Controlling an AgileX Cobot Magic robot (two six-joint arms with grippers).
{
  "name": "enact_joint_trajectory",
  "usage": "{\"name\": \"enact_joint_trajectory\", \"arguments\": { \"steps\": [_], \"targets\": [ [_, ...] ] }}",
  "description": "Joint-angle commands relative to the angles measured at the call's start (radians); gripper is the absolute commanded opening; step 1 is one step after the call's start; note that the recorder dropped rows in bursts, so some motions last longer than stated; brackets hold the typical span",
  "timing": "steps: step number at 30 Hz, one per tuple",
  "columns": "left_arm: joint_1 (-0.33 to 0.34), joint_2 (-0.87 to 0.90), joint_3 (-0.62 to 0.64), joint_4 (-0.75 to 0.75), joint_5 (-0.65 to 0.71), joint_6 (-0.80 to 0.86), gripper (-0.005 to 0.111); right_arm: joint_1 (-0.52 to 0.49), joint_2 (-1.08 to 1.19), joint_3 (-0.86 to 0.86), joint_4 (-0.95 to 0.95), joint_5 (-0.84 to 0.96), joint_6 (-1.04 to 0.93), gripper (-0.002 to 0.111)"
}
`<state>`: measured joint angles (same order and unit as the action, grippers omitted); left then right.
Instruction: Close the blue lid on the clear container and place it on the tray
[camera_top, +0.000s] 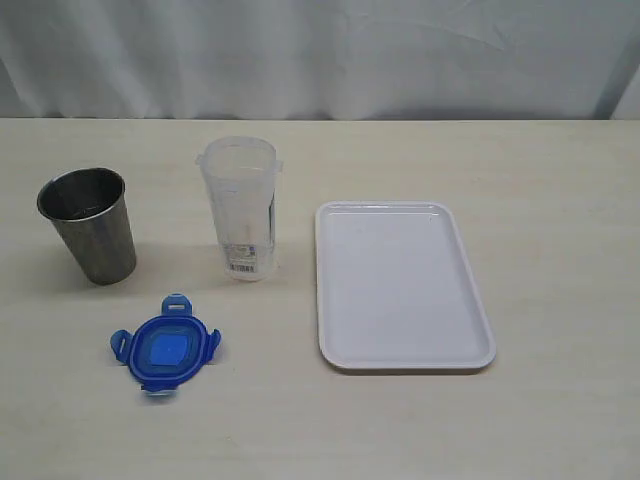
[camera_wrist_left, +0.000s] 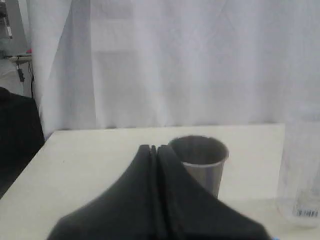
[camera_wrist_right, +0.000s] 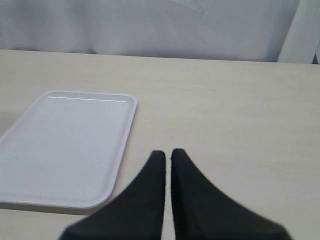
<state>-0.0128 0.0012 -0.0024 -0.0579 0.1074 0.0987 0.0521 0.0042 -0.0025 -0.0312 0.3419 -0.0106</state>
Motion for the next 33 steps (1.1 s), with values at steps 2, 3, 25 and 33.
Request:
{"name": "enact_joint_trajectory", "arguments": {
  "steps": [2,3,25,33],
  "targets": [
    [0.000,-0.001,0.002,-0.081,-0.171,-0.001,0.000,-0.005,-0.004,0.003,0.001,0.000,0.004,0.005],
    [0.000,-0.001,0.002,-0.106,-0.199,-0.001,0.000,-0.005,-0.004,0.003,0.001,0.000,0.004,0.005],
    [0.000,0.395,0.002,0.265,-0.697,-0.335,0.097,-0.005,-0.004,0.003,0.001,0.000,0.004,0.005],
    [0.000,1.049,0.002,0.330,-1.147,-0.213,0.097,-0.005,-0.004,0.003,0.001,0.000,0.004,0.005]
  ]
}}
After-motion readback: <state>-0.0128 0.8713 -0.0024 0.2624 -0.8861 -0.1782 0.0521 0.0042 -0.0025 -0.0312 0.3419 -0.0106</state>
